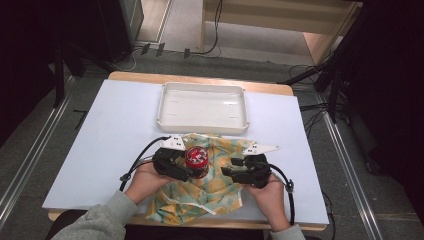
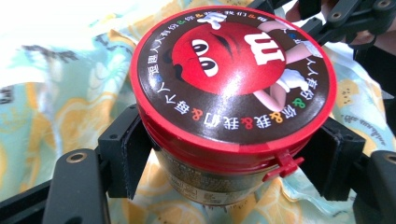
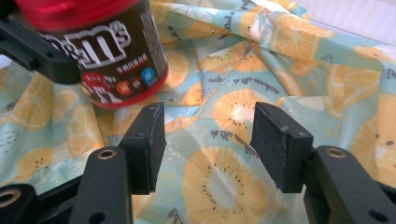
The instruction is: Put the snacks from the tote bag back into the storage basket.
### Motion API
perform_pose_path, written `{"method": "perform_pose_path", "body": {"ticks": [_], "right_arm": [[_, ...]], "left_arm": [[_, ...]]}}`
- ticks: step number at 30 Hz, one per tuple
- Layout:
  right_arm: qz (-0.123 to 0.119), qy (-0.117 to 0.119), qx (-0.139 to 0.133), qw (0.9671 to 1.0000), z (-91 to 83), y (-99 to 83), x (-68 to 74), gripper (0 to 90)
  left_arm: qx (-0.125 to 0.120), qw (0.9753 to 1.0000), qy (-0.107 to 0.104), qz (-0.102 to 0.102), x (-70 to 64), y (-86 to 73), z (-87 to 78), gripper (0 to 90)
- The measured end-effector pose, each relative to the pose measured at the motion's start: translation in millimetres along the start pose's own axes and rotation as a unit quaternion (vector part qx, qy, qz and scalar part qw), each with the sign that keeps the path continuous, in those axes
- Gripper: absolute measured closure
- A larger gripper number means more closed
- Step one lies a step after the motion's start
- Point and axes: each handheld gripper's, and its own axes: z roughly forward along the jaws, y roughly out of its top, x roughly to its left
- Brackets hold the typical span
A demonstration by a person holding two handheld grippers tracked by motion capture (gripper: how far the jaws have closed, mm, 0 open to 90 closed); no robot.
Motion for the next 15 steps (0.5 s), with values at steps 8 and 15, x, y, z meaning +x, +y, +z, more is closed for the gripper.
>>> {"method": "perform_pose_path", "body": {"ticks": [8,15], "right_arm": [[-0.002,0.002,0.001,1.0000,0.5,0.7,1.0,46.2],[-0.004,0.004,0.002,1.0000,2.1,2.1,1.8,45.3]], "left_arm": [[0.000,0.9999,0.012,-0.002,0.5,2.1,-16.3,25.9],[0.001,0.9998,0.016,-0.010,-1.8,6.3,-24.7,25.9]]}}
